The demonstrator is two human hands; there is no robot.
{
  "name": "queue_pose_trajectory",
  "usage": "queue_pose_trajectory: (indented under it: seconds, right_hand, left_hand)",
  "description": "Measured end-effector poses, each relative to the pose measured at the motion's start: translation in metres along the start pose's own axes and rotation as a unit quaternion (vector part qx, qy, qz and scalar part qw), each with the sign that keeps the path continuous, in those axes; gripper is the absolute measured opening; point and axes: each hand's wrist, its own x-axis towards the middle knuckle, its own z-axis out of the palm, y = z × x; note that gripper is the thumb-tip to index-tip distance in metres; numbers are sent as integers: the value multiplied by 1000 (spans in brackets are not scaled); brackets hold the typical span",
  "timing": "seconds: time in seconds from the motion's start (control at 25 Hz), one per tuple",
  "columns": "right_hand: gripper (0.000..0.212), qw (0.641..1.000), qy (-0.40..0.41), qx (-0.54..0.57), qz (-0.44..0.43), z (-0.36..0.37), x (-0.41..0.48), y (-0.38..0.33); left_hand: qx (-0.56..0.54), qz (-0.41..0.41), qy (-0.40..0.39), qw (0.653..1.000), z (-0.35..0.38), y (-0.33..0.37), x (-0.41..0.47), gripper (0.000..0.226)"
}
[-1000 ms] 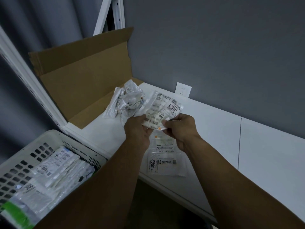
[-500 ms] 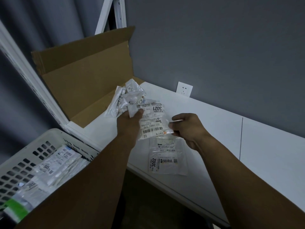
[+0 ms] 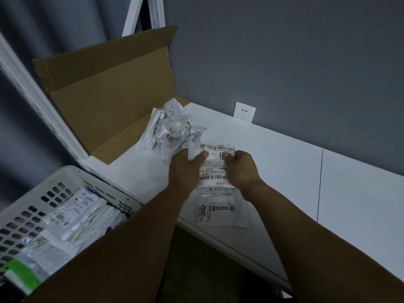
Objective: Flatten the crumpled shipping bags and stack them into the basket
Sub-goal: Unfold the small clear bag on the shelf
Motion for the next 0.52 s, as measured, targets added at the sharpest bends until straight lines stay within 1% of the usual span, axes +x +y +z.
queue_pose_trajectory:
  seconds: [0.04,0.12,0.2,0.28,0.36,0.44,0.48,0.52]
  right_hand:
    - [33,999,3,-37,-9,4,2,7]
    - [35,993,1,-118,-16,3,0,18]
    - [36,987,-2,-161,-19,0,3,28]
    - [36,985,-6,-170,-21,1,6,32]
    - [36,983,-19,-181,-26,8,5,31]
    - [42,978,-33,-204,-21,17,5,30]
    - [42,974,-32,-224,-21,19,5,29]
    - [37,967,-28,-253,-30,20,4,29]
  left_hand:
    - [44,3,19,999,1,-4,0,26]
    - [131,-17,39,991,1,-13,2,36]
    - [159,-38,30,986,-1,-19,7,34]
    - [188,-30,26,981,-2,-21,9,31]
    - [231,-16,40,972,-7,-27,10,32]
    - [272,-12,60,960,-18,-33,12,33]
    - [286,-14,66,956,-26,-36,14,33]
    - [299,-13,73,951,-35,-38,16,33]
